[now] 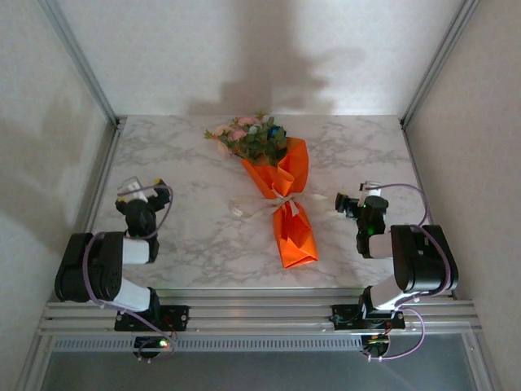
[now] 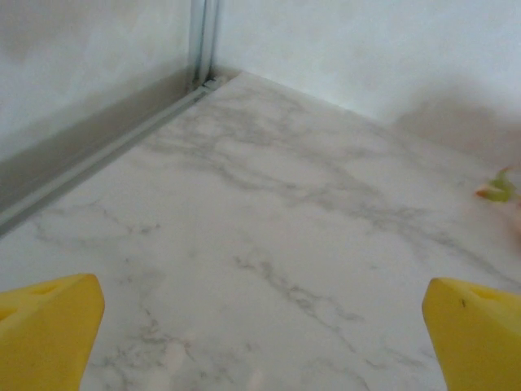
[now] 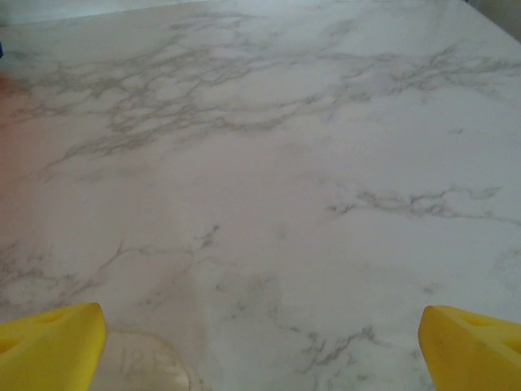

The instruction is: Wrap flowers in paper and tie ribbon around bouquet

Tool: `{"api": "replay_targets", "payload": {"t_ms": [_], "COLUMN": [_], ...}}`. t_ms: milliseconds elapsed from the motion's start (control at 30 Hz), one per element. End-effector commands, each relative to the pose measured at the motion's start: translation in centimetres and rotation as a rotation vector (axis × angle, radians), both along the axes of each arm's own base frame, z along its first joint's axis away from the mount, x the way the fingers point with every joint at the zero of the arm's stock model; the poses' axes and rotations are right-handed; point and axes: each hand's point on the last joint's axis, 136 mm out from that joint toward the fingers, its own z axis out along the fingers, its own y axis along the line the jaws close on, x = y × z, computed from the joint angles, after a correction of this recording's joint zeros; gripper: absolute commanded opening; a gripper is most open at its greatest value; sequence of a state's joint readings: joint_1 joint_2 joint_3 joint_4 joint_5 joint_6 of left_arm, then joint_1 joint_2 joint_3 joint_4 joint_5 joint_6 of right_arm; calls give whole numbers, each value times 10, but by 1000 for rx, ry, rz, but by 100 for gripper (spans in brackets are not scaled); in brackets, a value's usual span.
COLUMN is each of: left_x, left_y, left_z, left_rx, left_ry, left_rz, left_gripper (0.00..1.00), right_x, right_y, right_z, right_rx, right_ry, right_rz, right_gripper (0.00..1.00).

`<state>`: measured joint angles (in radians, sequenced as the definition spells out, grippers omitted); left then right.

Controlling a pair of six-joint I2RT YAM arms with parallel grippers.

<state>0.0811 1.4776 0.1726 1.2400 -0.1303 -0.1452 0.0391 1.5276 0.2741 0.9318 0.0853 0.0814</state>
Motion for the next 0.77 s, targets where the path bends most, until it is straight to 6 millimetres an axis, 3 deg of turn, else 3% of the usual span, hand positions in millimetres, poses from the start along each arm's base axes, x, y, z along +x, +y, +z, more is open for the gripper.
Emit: {"api": "replay_targets", "payload": {"t_ms": [0, 33, 100, 133, 167, 733], "left_x": [-41, -38, -11, 12, 16, 14], "left_y": [-10, -7, -3, -6, -12, -12], "left_z": [41, 39, 19, 16, 11, 13], "left_rx": [58, 49, 26, 44, 58, 63], "left_ry": [-272, -252, -124, -71, -33, -47], "left_rz": [-29, -13, -4, -36, -46, -45], "left_gripper": [100, 100, 100, 100, 100, 100], "right_x": [3, 4, 12, 18, 23, 24], "right_y": [-3, -3, -4, -5, -6, 0], "right_z": [31, 29, 25, 23, 20, 20], "right_rx": [-26, -31, -42, -53, -65, -86], "right_ry": [-165, -152, -103, -76, -30, -35], "right_rz": [-18, -19, -38, -48, -66, -46], "right_gripper": [99, 99, 99, 99, 99, 99]}}
